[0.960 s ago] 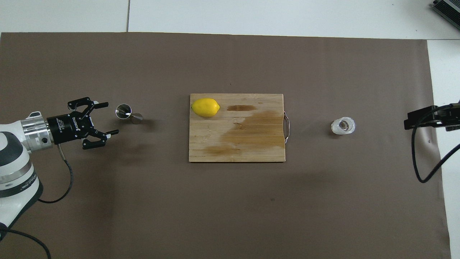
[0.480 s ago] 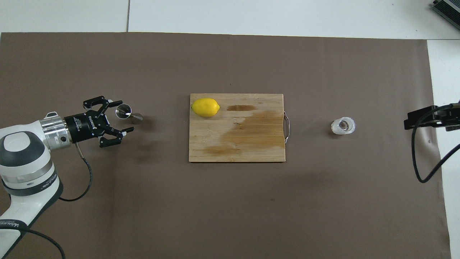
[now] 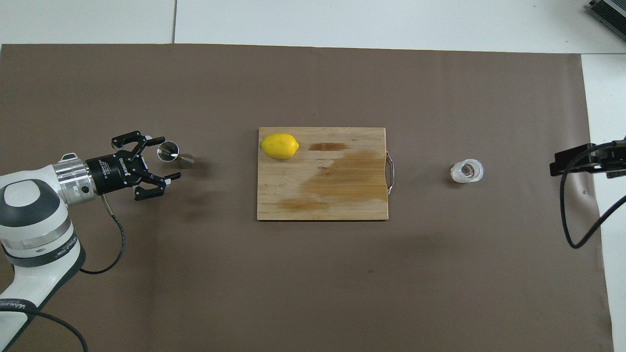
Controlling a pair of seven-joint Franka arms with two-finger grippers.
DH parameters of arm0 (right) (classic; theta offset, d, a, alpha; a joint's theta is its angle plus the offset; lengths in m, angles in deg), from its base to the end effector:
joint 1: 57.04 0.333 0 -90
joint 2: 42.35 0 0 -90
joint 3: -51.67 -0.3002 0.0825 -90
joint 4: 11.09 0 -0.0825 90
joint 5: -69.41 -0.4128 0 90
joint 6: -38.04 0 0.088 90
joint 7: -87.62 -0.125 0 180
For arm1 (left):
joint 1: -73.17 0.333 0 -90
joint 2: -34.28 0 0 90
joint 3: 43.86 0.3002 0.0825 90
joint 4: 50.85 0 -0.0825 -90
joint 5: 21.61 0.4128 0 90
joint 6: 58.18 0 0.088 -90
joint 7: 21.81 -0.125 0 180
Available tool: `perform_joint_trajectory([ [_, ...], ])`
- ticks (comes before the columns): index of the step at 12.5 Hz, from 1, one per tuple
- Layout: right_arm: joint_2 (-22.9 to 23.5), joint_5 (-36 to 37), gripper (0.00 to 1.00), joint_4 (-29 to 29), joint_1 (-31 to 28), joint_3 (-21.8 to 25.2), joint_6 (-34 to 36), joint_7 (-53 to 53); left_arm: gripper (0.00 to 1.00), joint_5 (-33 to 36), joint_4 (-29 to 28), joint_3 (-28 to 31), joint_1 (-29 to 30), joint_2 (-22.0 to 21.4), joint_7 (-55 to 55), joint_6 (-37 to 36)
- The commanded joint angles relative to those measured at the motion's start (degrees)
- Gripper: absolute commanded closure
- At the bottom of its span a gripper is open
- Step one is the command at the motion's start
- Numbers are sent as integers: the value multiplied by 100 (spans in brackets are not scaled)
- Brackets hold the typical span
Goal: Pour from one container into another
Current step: 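Close the left gripper around the silver cup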
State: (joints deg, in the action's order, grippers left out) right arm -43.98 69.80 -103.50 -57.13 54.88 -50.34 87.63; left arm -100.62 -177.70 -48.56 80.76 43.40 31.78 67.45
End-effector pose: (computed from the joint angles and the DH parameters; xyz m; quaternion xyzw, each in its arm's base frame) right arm 0.5695 -0.0341 0.5837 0.9994 -0.0287 -0.0210 0.0020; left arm 0.5706 -0.0209 0.2674 0.4774 0.7280 -0.2732 0.4091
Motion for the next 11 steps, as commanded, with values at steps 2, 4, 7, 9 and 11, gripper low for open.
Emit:
perform_joint_trajectory([
  [2, -57, 58, 0, -5, -61, -58, 93, -45, 0, -123, -148, 22, -12, -121, 38, 102],
  [4, -57, 58, 0, 3, -61, -58, 93, -45, 0, -132, -148, 22, -12, -121, 38, 119],
  [7, -48, 58, 0, -5, -61, -58, 93, -45, 0, -194, -148, 22, -64, -112, 38, 250],
  [9, -57, 58, 0, -5, -61, -58, 93, -45, 1, -255, -156, 22, -74, -86, 29, 277],
  [11, -57, 58, 0, -5, -61, -58, 93, -45, 7, -273, -156, 22, -117, -77, 29, 347],
])
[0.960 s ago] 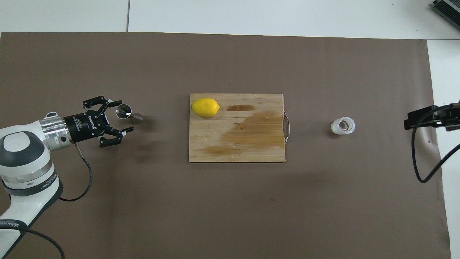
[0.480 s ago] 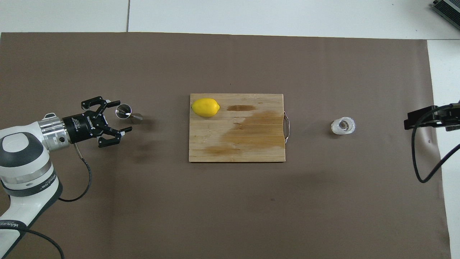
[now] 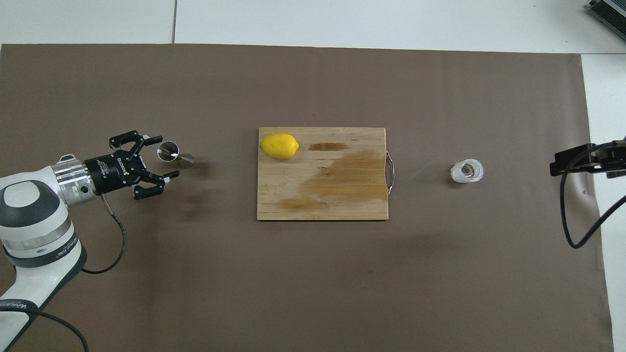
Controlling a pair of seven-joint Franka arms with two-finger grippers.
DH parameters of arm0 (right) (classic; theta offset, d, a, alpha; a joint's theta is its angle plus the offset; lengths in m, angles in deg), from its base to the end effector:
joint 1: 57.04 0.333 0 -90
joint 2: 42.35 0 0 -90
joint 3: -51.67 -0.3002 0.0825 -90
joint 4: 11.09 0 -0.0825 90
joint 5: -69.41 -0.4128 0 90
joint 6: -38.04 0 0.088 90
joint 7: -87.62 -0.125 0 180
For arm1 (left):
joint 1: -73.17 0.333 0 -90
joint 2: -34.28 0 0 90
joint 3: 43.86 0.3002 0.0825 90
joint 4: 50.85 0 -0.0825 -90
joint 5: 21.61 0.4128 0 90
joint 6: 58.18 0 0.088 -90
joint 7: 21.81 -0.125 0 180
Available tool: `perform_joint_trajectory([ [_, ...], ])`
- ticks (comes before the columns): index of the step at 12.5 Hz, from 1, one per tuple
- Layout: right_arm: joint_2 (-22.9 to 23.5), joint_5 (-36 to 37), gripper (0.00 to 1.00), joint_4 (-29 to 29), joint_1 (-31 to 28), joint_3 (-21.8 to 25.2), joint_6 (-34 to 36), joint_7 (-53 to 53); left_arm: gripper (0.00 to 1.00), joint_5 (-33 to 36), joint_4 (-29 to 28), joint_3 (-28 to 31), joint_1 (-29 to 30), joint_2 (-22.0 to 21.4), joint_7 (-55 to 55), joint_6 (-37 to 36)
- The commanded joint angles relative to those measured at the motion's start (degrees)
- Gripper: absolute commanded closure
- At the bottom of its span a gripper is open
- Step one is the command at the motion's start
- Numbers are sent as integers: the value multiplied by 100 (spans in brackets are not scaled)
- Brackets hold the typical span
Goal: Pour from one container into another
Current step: 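Close the left gripper around the silver cup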
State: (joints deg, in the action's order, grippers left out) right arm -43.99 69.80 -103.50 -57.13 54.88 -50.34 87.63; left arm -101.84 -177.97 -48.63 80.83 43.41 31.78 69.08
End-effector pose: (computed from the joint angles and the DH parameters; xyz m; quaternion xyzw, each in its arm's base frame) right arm 0.5694 -0.0341 0.5838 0.9994 -0.0287 -0.0209 0.0020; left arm 0.5709 -0.0171 0.2654 0.4657 0.7370 -0.2643 0.4124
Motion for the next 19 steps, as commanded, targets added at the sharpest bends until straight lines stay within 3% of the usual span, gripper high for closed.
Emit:
perform_joint_trajectory([
  [1, -57, 58, 0, 3, -61, -58, 93, -45, 9, -194, -121, 29, -160, -78, 29, 228],
  [5, -57, 58, 0, 3, -61, -58, 93, -45, 17, -274, -121, 29, -213, -69, 20, 272],
  [10, -57, 58, 0, 3, -61, -58, 93, -45, 19, -283, -121, 38, -230, -61, 20, 334],
  [14, -57, 58, 0, 3, -61, -58, 93, -45, 33, -283, -121, 38, -221, -52, 20, 352],
  [15, -48, 58, 0, 3, -61, -58, 93, -45, 43, -274, -112, 38, -221, -52, 20, 352],
  [17, -57, 58, 0, 3, -61, -58, 93, -45, 85, -274, -86, 38, -221, -43, 29, 352],
  [18, -57, 58, 0, -5, -61, -58, 93, -45, 100, -274, -68, 38, -221, -43, 29, 326],
  [19, -57, 58, 0, 3, -61, -58, 93, -45, 100, -274, -68, 38, -221, -34, 29, 334],
])
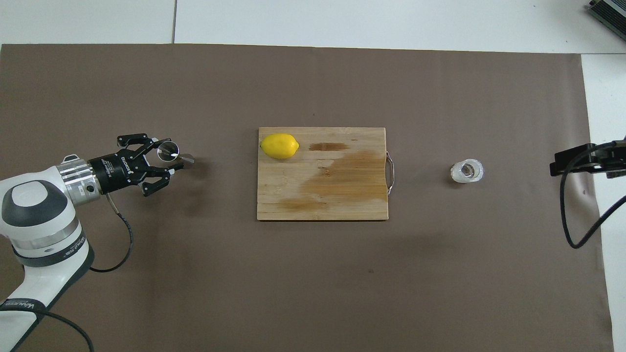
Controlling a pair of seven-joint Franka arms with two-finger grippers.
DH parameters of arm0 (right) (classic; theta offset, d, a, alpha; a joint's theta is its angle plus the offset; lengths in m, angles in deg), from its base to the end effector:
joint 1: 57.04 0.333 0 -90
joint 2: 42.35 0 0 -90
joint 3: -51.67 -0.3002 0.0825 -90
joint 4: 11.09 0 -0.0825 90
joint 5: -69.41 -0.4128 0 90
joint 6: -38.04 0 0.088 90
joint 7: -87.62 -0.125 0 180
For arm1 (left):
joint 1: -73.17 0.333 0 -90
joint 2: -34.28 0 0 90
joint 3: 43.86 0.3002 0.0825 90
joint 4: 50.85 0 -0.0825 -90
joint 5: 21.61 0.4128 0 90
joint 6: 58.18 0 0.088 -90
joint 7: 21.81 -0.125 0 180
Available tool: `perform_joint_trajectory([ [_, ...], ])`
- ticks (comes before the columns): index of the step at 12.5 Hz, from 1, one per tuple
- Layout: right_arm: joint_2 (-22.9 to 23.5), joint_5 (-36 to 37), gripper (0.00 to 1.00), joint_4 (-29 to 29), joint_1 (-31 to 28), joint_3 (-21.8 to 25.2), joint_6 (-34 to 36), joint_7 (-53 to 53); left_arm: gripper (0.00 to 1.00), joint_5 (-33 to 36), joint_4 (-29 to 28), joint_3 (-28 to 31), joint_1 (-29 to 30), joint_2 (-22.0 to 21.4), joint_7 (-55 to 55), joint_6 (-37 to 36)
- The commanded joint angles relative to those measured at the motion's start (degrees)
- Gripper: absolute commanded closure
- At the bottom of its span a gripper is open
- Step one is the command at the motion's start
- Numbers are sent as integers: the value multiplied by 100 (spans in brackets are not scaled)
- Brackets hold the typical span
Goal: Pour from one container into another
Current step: 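Close the left gripper around the silver cup, then lift the silver cup with the left gripper and carry it over the board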
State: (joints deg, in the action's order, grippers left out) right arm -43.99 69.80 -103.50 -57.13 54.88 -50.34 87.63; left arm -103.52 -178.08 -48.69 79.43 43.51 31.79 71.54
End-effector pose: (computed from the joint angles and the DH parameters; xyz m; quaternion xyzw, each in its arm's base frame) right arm 0.5694 -0.0341 0.5838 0.9994 -0.0287 -0.0209 0.0020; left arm 0.5722 -0.0256 0.2637 0.4587 0.7438 -0.2549 0.4140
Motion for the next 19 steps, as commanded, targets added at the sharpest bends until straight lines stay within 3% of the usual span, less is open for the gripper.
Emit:
perform_joint_trajectory([
  [1, -56, 58, 0, 3, -61, -58, 93, -45, 100, -106, -30, 44, -82, -44, 37, 80],
  [8, -56, 58, 0, 3, -61, -58, 93, -45, 100, -36, 163, 1, -99, -193, 221, -306],
  [12, -56, 58, 0, 3, -61, -58, 93, -45, 100, -36, 348, -9, -651, -447, 1510, -377],
  [16, -56, 58, 0, 3, -61, -58, 93, -45, 100, -44, 453, -44, -1485, -694, 2154, 271],
  [19, -56, 58, 0, 3, -61, -58, 93, -45, 100, -141, 515, -167, -2329, -660, 2419, 1324],
])
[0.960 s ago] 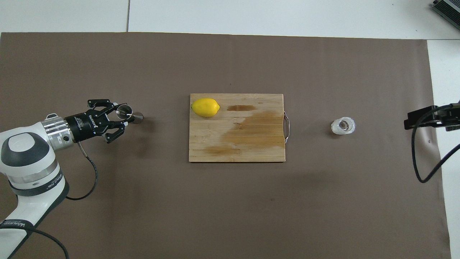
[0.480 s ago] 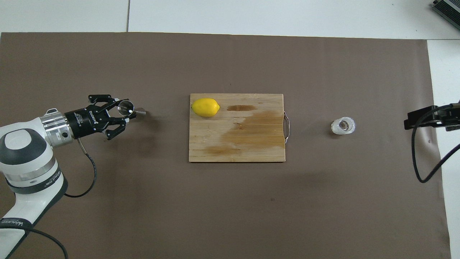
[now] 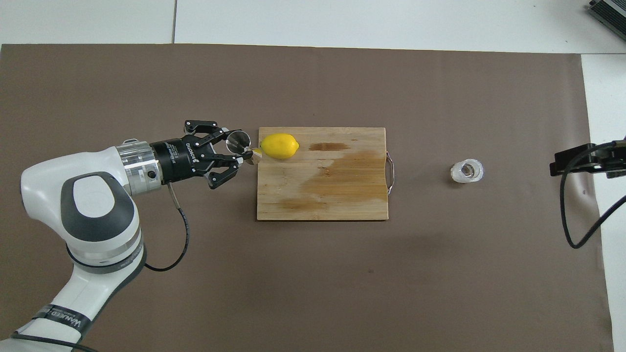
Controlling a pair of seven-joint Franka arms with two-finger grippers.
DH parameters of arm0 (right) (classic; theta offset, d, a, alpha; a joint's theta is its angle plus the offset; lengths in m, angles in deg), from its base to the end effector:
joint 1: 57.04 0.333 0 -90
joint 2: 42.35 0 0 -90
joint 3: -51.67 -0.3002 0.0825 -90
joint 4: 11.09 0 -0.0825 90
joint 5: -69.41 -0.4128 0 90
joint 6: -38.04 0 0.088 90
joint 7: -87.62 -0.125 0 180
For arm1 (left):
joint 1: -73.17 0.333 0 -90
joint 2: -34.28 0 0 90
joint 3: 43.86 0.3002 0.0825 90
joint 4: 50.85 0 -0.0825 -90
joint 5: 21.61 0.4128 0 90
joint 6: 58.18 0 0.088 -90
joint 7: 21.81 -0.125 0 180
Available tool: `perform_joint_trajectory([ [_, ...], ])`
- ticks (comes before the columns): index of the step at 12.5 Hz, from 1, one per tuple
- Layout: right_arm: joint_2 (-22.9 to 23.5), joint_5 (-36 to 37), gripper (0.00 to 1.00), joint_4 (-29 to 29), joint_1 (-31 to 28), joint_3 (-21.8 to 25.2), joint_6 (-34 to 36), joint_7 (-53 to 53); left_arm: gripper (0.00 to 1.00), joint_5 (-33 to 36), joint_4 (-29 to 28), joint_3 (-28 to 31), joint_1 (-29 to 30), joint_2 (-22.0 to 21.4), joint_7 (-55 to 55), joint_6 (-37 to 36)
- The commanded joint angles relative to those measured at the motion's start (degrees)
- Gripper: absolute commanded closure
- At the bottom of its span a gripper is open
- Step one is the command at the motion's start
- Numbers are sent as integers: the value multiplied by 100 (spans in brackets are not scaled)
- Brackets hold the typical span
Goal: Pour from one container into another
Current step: 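Lift the silver cup with the left gripper and carry it over the board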
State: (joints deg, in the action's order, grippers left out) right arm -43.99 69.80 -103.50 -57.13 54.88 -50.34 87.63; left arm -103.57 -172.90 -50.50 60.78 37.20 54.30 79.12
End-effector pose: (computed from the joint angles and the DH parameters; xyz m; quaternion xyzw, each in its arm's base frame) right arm 0.5694 -0.0341 0.5838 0.9994 -0.0287 -0.0209 0.0020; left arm 0.5663 -0.2160 0.3708 0.4518 0.7371 -0.3123 0.3938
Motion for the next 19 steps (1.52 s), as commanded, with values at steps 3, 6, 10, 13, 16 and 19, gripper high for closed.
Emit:
perform_joint_trajectory([
  [3, -48, 58, 0, -5, -61, -58, 93, -45, 100, -1107, -13, -39, -1264, 68, 202, 1814],
  [6, -56, 58, 0, -5, -61, -58, 93, -45, 100, -1514, 57, -48, -1581, 165, 185, 2318],
  [10, -56, 58, 0, 3, -61, -58, 93, -45, 100, -1760, 681, -503, -1776, 867, 176, 2810],
  [13, -56, 58, 0, 3, -61, -58, 93, -45, 100, -1832, 1093, -627, -1846, 1253, 158, 3048],
  [16, -56, 58, 0, 3, -61, -58, 93, -45, 100, -1762, 1508, -891, -1855, 1650, 158, 3408],
  [19, -56, 58, 0, -5, -61, -58, 93, -45, 100, -1507, 1657, -909, -1890, 1896, 106, 3435],
])
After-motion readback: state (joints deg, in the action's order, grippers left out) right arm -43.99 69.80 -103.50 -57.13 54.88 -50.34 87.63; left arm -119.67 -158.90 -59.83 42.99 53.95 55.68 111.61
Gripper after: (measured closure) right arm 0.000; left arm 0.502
